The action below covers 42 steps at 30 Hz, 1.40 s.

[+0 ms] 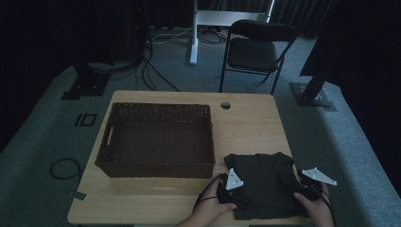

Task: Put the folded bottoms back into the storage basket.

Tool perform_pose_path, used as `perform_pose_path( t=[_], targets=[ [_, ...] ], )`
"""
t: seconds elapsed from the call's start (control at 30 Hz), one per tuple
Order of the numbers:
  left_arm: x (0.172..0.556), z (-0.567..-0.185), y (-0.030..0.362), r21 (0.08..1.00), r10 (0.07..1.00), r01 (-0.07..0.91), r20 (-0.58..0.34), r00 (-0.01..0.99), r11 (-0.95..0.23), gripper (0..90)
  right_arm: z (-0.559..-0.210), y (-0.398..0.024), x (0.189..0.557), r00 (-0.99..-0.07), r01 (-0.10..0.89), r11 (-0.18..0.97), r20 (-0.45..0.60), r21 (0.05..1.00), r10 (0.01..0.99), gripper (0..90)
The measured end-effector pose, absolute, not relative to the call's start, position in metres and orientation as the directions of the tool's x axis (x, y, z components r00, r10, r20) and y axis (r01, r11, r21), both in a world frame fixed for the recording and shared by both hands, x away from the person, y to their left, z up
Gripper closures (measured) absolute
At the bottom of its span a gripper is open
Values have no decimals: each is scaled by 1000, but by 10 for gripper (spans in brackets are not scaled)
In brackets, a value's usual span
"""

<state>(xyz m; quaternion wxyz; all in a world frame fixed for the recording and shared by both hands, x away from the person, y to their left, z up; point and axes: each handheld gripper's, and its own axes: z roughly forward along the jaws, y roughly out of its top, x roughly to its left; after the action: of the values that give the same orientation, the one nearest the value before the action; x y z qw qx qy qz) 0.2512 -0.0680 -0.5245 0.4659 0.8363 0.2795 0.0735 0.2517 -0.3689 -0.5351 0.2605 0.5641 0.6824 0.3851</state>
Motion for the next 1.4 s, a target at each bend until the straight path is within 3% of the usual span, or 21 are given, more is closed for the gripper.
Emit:
perform_pose_path(
  t=[0.27,0.7,0.93,1.03,1.1,1.2,1.27,1.33,1.4],
  targets=[
    [258,-540,-71,787,583,462,-165,795,-408,152,-543,-366,256,-229,596,76,79,799,970,137],
    [264,-549,-82,764,586,496,-194,787,-412,100,-546,-364,261,-253,634,83,105,769,962,137],
    [266,-549,-90,748,577,493,-181,797,-445,29,-548,-362,262,-242,665,45,158,746,957,139],
    [265,-549,-95,749,584,480,-155,797,-456,42,-550,-364,264,-229,685,12,200,728,953,151],
    [264,-548,-97,758,585,467,-140,799,-456,103,-550,-363,264,-236,684,20,195,730,952,208],
    [264,-548,-100,764,574,460,-146,806,-452,311,-549,-362,263,-262,683,27,210,730,942,339],
    [265,-548,-102,767,566,461,-158,810,-446,452,-547,-363,262,-269,691,5,251,723,930,518],
    [265,-547,-105,773,562,450,-147,814,-448,568,-545,-361,261,-264,692,-3,258,722,929,618],
    [265,-543,-107,769,565,447,-137,813,-456,640,-542,-357,261,-236,698,-13,248,716,940,644]
  ],
)
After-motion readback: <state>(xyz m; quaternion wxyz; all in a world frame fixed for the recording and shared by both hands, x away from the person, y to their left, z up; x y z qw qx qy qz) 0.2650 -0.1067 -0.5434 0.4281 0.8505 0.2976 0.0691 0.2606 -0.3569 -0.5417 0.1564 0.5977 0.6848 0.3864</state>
